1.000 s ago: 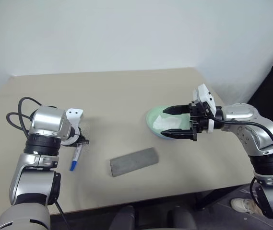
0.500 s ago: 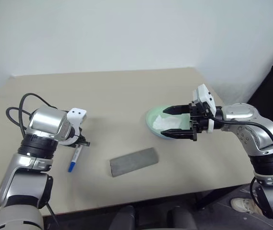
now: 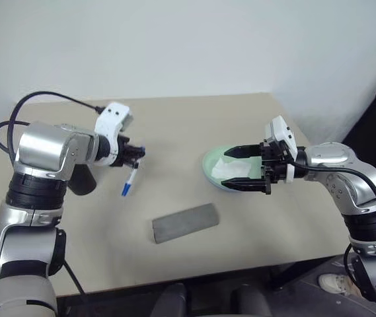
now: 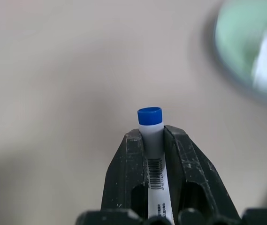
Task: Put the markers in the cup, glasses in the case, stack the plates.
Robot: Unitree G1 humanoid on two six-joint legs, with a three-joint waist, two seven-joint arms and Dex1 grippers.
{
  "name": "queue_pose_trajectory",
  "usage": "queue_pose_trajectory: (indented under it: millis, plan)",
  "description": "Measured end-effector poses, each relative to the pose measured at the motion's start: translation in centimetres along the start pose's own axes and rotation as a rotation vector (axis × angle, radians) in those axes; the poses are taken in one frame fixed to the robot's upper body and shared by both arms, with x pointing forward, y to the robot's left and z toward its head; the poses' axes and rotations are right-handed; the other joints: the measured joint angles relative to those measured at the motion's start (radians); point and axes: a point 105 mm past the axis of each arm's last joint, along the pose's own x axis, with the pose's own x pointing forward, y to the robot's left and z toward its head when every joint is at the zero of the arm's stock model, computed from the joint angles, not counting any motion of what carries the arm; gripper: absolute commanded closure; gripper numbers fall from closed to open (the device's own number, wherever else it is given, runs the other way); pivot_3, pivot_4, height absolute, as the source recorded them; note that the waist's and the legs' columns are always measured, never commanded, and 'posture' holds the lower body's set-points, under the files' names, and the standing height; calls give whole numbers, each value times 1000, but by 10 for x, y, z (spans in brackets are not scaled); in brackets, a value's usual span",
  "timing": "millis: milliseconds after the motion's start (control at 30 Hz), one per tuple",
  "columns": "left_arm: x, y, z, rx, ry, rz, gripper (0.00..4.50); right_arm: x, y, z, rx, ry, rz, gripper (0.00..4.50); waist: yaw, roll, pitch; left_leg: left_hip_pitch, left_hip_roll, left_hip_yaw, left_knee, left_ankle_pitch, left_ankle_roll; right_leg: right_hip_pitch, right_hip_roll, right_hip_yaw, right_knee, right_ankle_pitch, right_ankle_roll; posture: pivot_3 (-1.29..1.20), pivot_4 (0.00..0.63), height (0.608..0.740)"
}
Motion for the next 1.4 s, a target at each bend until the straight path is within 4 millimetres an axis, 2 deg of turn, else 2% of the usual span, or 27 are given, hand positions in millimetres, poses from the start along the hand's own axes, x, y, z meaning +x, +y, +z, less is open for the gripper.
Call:
queue_pose_trajectory:
  millis: [100, 167, 333, 500, 600, 800, 967, 1167, 1400]
  plan:
    - [-13, 20, 33, -13, -173, 52, 4319, 0, 0, 0, 1, 0, 0, 0, 0, 0, 0, 0, 0, 0, 0, 0, 0, 0, 0, 0, 0, 0, 0, 0, 0, 704]
    - [-24, 33, 49, -23, -276, 91, 4319, 0, 0, 0, 2, 1, 0, 0, 0, 0, 0, 0, 0, 0, 0, 0, 0, 0, 0, 0, 0, 0, 0, 0, 0, 704]
    - [-44, 60, 63, 56, -455, 227, 4319, 0, 0, 1, 17, 0, -1, 0, 0, 0, 0, 0, 0, 1, 0, 0, 0, 0, 0, 0, 0, 0, -1, 0, 0, 704]
    - [-52, 77, 45, 78, -517, 309, 4319, -2, -4, 14, -12, -18, -10, 0, 6, 0, 0, 0, 0, 1, 0, 0, 0, 0, 0, 0, 0, 2, -3, 0, 0, 704]
    - [-57, 84, 35, 57, -521, 344, 4319, -2, -4, 15, -5, -25, -6, 0, 13, -1, 0, 0, 0, 1, 0, -1, -2, 0, 0, 0, 0, 2, -3, 0, 0, 704]
    - [-70, 89, 32, 69, -590, 410, 4319, -1, -4, 24, -14, -36, 2, 0, 12, 0, 0, 1, 0, 1, 0, -2, -4, 1, 0, 0, 0, 2, -3, 0, 0, 704]
    - [-65, 94, 11, 35, -572, 451, 4319, -1, -5, 25, -13, -39, -3, 0, 13, -1, 0, 1, 0, 1, 0, -2, -3, 1, 0, 0, 0, 3, -4, 0, 0, 704]
    - [-72, 101, 7, 15, -609, 495, 4319, -2, -5, 24, -9, -38, -5, 0, 12, -1, 0, 1, 0, 1, 0, -2, -4, 1, 0, 0, 0, 3, -4, 0, 0, 704]
    - [-71, 103, -12, 13, -566, 525, 4319, -2, -5, 24, -9, -36, -4, 0, 13, -1, 0, 1, 0, 1, 0, -2, -4, 1, 0, 0, 0, 3, -4, 0, 0, 704]
